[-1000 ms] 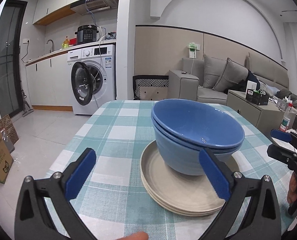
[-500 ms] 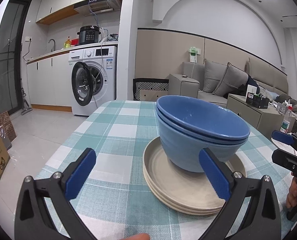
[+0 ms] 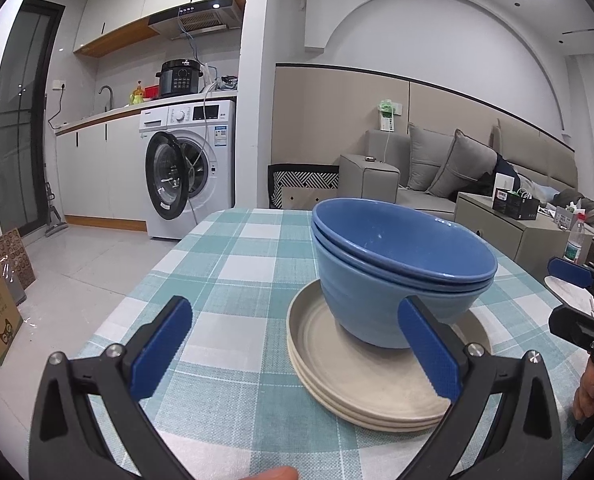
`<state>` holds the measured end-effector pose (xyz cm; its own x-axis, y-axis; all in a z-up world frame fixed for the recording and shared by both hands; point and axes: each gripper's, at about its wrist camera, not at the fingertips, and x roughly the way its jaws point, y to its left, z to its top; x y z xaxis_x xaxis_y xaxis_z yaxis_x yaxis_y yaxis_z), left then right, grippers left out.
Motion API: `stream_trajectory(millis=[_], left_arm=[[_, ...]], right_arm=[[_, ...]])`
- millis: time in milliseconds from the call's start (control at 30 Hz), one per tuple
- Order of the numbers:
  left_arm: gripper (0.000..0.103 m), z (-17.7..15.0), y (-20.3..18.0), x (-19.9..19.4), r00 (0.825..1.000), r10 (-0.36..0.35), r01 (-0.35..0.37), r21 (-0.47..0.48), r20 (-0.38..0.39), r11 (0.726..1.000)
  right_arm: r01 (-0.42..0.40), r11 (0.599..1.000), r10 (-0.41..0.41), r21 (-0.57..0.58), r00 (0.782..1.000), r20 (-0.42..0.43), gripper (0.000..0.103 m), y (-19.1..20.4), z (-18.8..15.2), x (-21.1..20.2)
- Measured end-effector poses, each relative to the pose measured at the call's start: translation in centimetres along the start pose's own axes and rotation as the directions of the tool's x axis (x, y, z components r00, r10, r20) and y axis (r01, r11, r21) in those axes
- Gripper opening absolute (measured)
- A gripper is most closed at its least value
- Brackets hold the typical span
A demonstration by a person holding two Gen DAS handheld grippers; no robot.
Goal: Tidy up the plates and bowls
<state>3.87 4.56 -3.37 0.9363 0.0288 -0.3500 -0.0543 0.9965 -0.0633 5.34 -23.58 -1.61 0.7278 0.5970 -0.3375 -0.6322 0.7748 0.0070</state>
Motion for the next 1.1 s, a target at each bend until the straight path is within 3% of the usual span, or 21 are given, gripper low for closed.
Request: stream_trajectory(millis=[1100], left_arm=[[0.103, 0.16, -0.23, -0.06, 1.0, 0.002, -0.002, 0.001, 0.004, 1.0]], right_arm=[[-0.002, 1.0, 0.002, 0.009, 1.0, -0.001, 0.103, 0.0, 0.07, 0.01]])
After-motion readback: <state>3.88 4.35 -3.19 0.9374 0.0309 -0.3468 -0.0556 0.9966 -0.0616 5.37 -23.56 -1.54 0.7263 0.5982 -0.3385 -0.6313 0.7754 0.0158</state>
